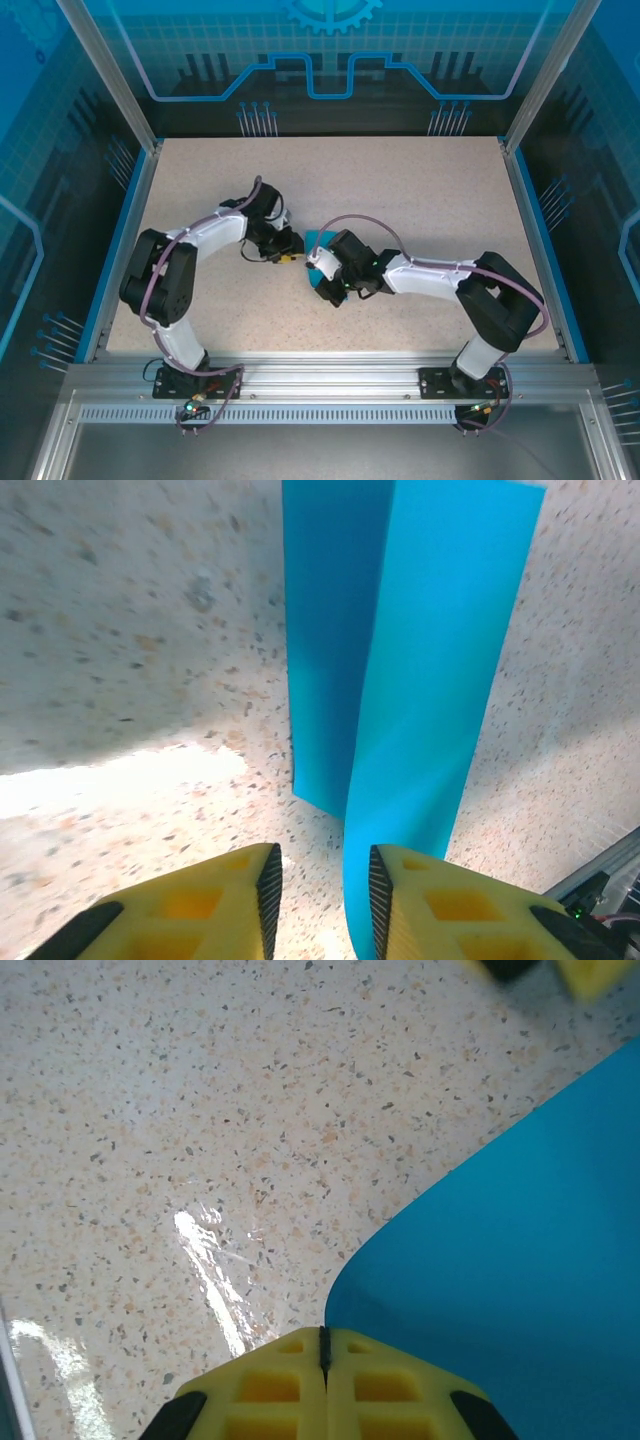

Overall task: Fold a paper plane with a square sheet of paper (fold left side to right side)
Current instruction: Third fold the triangle at the center of the table.

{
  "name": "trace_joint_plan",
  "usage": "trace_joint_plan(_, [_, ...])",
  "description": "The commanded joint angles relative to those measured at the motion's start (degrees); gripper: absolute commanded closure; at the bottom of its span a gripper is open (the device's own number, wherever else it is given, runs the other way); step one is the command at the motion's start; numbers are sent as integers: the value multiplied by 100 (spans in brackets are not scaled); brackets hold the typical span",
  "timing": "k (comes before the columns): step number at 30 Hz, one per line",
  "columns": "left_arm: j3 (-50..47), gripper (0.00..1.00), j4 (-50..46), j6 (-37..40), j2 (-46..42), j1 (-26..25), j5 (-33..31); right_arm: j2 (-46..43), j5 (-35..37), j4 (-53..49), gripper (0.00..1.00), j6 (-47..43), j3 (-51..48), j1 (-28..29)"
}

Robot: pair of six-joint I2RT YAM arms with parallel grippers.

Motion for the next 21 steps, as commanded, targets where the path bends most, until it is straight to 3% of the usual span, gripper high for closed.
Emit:
trace_joint_plan(1, [300, 73, -458, 428, -218, 56, -36, 222, -815, -87, 97, 264, 197, -162])
trace_joint_plan(4, [407, 77, -95, 410, -59, -11, 457, 332, -1047, -53, 97, 373, 234, -250])
trace_joint_plan(8, [959, 79, -96, 566, 617, -283, 644, 426, -1102, -25, 97, 446, 288, -288])
trace_joint_plan(16, [2014, 82, -276, 743, 1915, -560, 667, 529, -1128, 135, 97, 664, 315, -365])
trace_joint_plan(21, [2157, 85, -389, 867, 2297, -602, 576, 532, -1071, 89, 97, 711, 299, -462])
